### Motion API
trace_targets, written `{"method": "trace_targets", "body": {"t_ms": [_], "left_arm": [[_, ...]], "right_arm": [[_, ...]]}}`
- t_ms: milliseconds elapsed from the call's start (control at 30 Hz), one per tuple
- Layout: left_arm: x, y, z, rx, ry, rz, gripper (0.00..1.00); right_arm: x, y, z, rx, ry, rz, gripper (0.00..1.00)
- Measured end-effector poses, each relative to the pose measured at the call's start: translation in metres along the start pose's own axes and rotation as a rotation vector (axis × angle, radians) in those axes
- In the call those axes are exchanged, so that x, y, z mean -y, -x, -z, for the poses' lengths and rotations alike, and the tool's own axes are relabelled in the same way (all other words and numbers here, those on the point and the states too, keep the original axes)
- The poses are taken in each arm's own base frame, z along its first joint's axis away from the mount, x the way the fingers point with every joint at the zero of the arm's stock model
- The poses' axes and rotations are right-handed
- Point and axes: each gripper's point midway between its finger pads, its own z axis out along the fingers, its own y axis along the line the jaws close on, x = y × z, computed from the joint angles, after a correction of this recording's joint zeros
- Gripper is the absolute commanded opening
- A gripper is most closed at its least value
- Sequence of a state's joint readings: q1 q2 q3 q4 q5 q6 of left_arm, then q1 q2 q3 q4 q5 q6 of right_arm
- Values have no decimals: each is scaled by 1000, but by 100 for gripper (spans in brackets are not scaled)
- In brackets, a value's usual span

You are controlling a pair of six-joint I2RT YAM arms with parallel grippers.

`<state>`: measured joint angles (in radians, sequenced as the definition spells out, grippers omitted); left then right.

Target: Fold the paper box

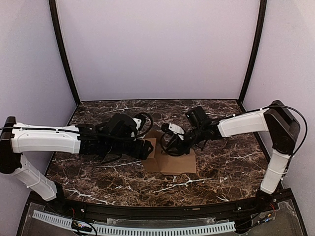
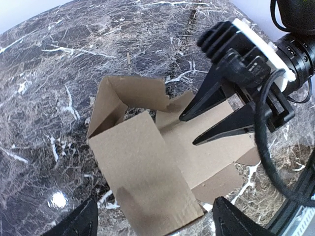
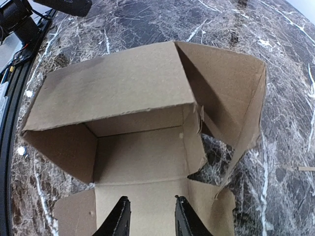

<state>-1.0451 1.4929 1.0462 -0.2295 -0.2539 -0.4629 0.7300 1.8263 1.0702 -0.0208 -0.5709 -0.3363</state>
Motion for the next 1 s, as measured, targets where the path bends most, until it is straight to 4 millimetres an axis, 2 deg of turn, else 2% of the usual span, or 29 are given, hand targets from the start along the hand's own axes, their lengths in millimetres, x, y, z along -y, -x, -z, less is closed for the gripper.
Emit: {"method": "trace_targets", "body": {"t_ms": [100, 133, 200, 267, 367, 500, 633, 733, 867, 933, 1000], "left_arm": [[-7, -12, 18, 24, -31, 65, 83], [-9, -18, 28, 49, -56, 86, 92], [-7, -25, 39, 71, -86, 90, 98], [0, -36, 47, 76, -122, 85, 99], [13, -54, 41, 36, -132, 49, 99], [14, -89, 15, -54, -39, -29, 98], [-1, -111, -7, -100, 89, -89, 97], [-13, -110, -14, -84, 178, -122, 96], [-35, -98, -17, -44, 272, -128, 96], [-50, -91, -18, -29, 310, -107, 96], [-73, -83, -19, -15, 361, -75, 96]], "right_arm": [[-3, 0, 18, -16, -3, -14, 38], [3, 3, 30, -7, -20, -17, 38], [22, 13, 57, 34, -79, -24, 38], [44, 20, 79, 69, -141, -38, 39], [70, 21, 99, 90, -209, -73, 39], [76, 17, 100, 83, -227, -107, 40], [80, 13, 97, 73, -241, -128, 40], [84, 8, 95, 60, -253, -140, 41], [87, 4, 93, 48, -263, -152, 42], [90, 2, 91, 44, -264, -159, 42], [94, 2, 87, 42, -262, -168, 43]]}}
